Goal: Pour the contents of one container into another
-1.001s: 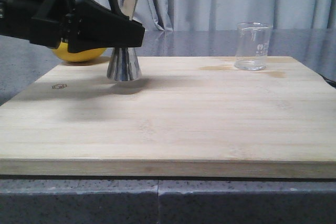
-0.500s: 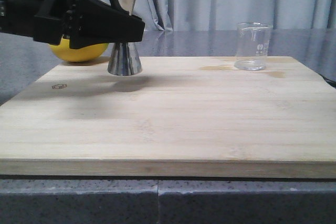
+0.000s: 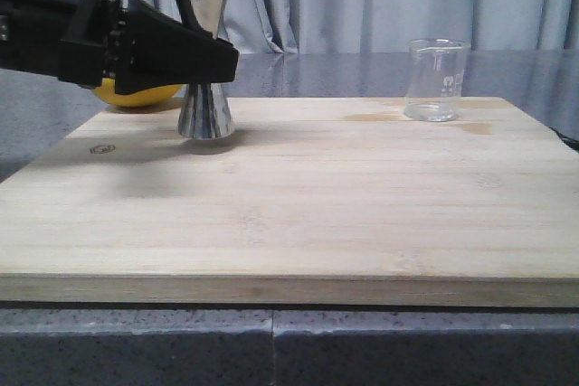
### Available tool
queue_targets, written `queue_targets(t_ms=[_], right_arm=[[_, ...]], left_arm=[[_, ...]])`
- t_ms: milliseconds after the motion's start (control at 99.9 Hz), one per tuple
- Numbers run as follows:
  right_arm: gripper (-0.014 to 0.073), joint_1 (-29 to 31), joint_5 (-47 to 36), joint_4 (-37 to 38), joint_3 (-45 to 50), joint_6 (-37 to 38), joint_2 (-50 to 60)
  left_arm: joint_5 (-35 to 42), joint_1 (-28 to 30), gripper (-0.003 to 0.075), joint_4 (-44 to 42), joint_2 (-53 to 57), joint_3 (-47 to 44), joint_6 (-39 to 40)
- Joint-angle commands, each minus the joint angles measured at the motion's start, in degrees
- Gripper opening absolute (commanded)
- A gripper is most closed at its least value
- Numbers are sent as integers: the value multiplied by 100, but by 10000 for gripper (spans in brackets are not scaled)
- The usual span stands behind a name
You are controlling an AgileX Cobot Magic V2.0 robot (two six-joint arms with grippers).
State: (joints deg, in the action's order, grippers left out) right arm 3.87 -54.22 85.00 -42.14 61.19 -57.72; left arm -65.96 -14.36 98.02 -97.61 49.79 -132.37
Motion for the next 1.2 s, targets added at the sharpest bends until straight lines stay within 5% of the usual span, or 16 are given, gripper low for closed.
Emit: queue_targets(t_ms=[0, 1191], right_arm=[[542, 41, -19, -292, -127, -1, 84], [542, 41, 57, -282, -127, -1, 84]], left_arm=[[-667, 18, -18, 429, 165, 149, -13], [-667, -191, -19, 540, 130, 140, -13]])
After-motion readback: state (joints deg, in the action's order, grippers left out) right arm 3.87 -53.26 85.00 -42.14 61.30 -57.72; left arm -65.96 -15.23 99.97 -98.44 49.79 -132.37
